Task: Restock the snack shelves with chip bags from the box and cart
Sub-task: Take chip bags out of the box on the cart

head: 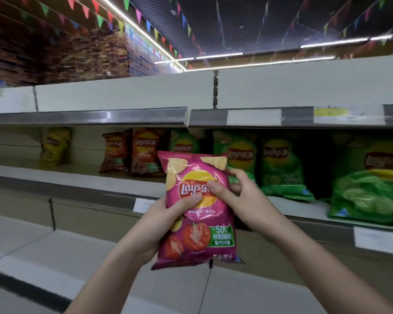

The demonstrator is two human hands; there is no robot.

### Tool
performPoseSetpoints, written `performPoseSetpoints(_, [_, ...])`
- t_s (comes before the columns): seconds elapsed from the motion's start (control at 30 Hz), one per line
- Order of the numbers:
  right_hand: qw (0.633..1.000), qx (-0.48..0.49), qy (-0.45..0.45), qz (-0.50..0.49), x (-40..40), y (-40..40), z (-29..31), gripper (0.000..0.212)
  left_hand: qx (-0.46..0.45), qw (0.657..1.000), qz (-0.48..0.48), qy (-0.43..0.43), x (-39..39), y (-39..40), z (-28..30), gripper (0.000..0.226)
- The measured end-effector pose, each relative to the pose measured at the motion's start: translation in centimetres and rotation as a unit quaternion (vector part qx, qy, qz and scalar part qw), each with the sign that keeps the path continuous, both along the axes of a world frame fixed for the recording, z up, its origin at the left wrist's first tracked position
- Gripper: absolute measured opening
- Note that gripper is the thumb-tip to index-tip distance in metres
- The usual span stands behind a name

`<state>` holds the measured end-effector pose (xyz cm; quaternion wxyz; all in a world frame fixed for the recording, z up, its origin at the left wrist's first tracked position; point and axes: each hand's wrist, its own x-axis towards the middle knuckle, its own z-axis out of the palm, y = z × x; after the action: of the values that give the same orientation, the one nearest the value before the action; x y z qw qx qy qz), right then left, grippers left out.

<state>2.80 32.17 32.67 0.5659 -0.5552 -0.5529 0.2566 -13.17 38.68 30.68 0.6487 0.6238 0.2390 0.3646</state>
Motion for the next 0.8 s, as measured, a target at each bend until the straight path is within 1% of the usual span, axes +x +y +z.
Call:
performPoseSetpoints(0.1, [0.999, 0.033, 0.018, -0.033, 0.8, -0.8, 0.7, 0.052, 0.022, 0.999, -0.028, 0.004, 1.2, 0.3, 0.8, 0.049])
performPoseSetpoints(0.2, [0.996, 0.048, 0.032, -0.066, 1.6, -1.9, 0.7, 0.053, 0.031, 0.998, -0.054, 0.009, 2.8, 0.1, 0.9, 0.053])
performPoseSetpoints(0.27, [0.993, 0.055, 0.026, -0.099, 2.2, -3.0, 0.3, 0.054, 0.038, 0.996, -0.081, 0.010, 3.8, -0.2, 0.7, 0.055])
performPoseSetpoints(0.3, [0.992, 0.057, 0.019, -0.116, 2.6, -3.7, 0.1, 0.054, 0.041, 0.995, -0.096, 0.008, 4.4, -0.4, 0.5, 0.060])
performPoseSetpoints(0.4, [0.987, 0.048, 0.004, -0.156, 4.1, -6.8, -0.6, 0.050, 0.054, 0.988, -0.141, 0.021, 6.6, -1.7, 0.2, 0.099])
performPoseSetpoints(0.43, [0.984, 0.043, 0.000, -0.171, 4.6, -8.0, -0.7, 0.049, 0.053, 0.986, -0.159, 0.023, 7.6, -2.5, 0.1, 0.103])
performPoseSetpoints(0.5, [0.978, 0.037, -0.011, -0.207, 6.1, -10.8, -0.9, 0.047, 0.046, 0.979, -0.199, 0.022, 9.9, -4.4, 0.2, 0.096])
performPoseSetpoints(0.6, [0.964, 0.037, -0.010, -0.262, 8.9, -15.9, -0.9, 0.047, 0.032, 0.967, -0.252, 0.024, 14.0, -8.6, 0.6, 0.058])
performPoseSetpoints(0.63, [0.960, 0.035, -0.009, -0.277, 9.6, -17.3, -0.9, 0.048, 0.033, 0.963, -0.266, 0.028, 15.2, -9.7, 0.6, 0.052])
performPoseSetpoints(0.73, [0.943, 0.022, -0.019, -0.331, 13.1, -22.5, -0.8, 0.063, 0.036, 0.949, -0.311, 0.027, 19.8, -14.3, 0.5, 0.049])
performPoseSetpoints(0.8, [0.935, 0.010, -0.023, -0.354, 15.8, -25.3, -0.7, 0.071, 0.015, 0.939, -0.344, 0.022, 22.8, -16.9, 0.3, 0.048])
